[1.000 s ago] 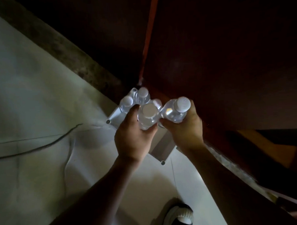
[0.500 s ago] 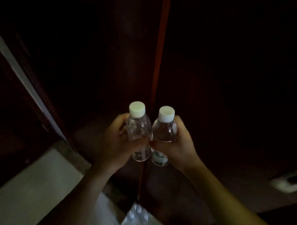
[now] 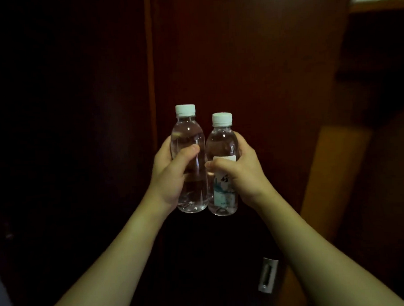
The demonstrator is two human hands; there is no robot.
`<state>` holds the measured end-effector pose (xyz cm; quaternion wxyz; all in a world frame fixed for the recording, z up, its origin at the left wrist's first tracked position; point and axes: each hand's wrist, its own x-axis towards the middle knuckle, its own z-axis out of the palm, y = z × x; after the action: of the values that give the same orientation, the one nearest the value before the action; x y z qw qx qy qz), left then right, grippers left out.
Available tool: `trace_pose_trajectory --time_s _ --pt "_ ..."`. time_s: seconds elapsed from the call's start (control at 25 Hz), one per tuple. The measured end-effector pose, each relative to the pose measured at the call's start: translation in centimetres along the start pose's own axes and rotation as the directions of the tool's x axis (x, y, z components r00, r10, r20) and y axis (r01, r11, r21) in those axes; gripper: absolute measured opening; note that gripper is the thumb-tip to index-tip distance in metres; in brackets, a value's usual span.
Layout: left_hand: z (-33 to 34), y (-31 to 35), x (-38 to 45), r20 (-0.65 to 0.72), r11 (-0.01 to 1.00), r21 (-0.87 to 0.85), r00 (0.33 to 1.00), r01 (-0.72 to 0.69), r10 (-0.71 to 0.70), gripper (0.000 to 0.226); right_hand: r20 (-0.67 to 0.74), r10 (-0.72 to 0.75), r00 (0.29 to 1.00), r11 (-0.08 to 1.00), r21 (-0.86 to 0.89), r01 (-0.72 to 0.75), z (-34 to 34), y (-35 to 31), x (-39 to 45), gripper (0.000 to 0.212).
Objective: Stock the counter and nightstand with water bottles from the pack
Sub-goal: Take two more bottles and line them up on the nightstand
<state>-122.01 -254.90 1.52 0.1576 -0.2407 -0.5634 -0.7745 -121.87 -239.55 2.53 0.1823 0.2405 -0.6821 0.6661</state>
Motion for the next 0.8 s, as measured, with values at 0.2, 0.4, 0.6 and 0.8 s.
trace_pose_trajectory --time_s 0.2,0.4,0.6,0.8 --pt "9.6 -0.1 -1.0 0.212 0.988 -0.116 0.974 0.104 -0.078 0.027 -0.266 0.082 0.960 0.997 0.031 -0.076 -8.8 -3.4 -4.9 0.048" --pt "24.8 -1.5 -3.5 0.524 0.957 -0.185 0.846 0.223 -0.096 0.035 -0.541 0.022 0.840 0.996 -0.065 -0.068 -21.9 -9.4 -13.9 0.046" --pt "45.7 -1.3 -12.2 0.751 0.889 -0.266 0.659 0.372 -0.052 0.022 -0.796 -0.144 0.588 0.953 -0.272 -0.134 -36.2 -19.2 -27.9 0.037" --pt "63.6 0.2 -23.5 0.872 0.811 -0.295 0.489 0.505 0.014 0.020 -0.878 -0.302 0.372 0.872 -0.412 -0.265 -46.4 -29.7 -42.6 0.040"
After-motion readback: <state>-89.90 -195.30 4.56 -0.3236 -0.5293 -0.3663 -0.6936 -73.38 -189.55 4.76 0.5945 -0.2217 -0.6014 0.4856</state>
